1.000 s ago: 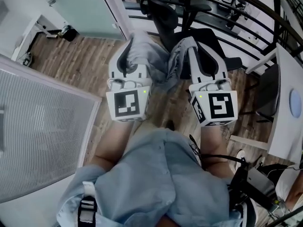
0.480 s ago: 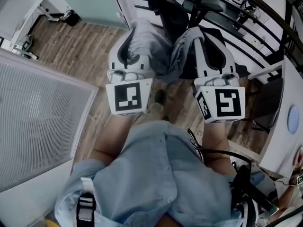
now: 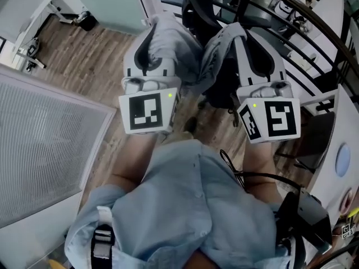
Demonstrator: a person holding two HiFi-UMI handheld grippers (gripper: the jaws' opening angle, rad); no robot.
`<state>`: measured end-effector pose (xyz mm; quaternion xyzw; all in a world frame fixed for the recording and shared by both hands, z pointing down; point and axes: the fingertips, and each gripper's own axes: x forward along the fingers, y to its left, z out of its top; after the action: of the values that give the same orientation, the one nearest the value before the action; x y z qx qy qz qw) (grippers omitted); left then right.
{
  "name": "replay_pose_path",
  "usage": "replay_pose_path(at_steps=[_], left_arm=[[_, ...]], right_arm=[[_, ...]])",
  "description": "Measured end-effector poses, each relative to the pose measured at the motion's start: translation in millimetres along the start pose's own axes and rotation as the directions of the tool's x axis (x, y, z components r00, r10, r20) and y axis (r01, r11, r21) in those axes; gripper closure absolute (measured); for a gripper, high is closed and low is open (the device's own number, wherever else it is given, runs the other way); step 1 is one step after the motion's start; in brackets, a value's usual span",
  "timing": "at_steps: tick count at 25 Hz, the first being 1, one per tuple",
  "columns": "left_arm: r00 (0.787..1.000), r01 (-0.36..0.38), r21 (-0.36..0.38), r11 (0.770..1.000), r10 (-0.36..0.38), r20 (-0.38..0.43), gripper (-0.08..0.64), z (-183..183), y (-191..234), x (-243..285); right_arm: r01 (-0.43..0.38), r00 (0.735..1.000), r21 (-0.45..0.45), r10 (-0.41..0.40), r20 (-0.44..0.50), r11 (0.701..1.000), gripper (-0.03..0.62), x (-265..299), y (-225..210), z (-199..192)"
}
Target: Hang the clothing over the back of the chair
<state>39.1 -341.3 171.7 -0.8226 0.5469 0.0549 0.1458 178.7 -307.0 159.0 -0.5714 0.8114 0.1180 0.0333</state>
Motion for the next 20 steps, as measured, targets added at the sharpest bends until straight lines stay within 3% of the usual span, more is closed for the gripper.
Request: replay_pose_path(at_steps=[7,14,20], left_arm=[[0.990,0.012,0.001,1.000,-0.012,0.141,0.509,41,68,32],[0.981,0.027,0.029,0.999,-0.032,0.189,0.509,54,73,131],[0.983,0.044,0.019,0.999,-0.046,0.178,0.509,31,89,156]], right_arm=[[0.027,0.993,-0.084,-0.017,0.120,0.996,0.557,60,14,54],[0.126,0.977,-0.098,-0.107,0.182,0.987,0.555,116,-80,68],[0.236,0.962,-0.124,-0.214,0.168,0.964,0.555,126,-106,50]])
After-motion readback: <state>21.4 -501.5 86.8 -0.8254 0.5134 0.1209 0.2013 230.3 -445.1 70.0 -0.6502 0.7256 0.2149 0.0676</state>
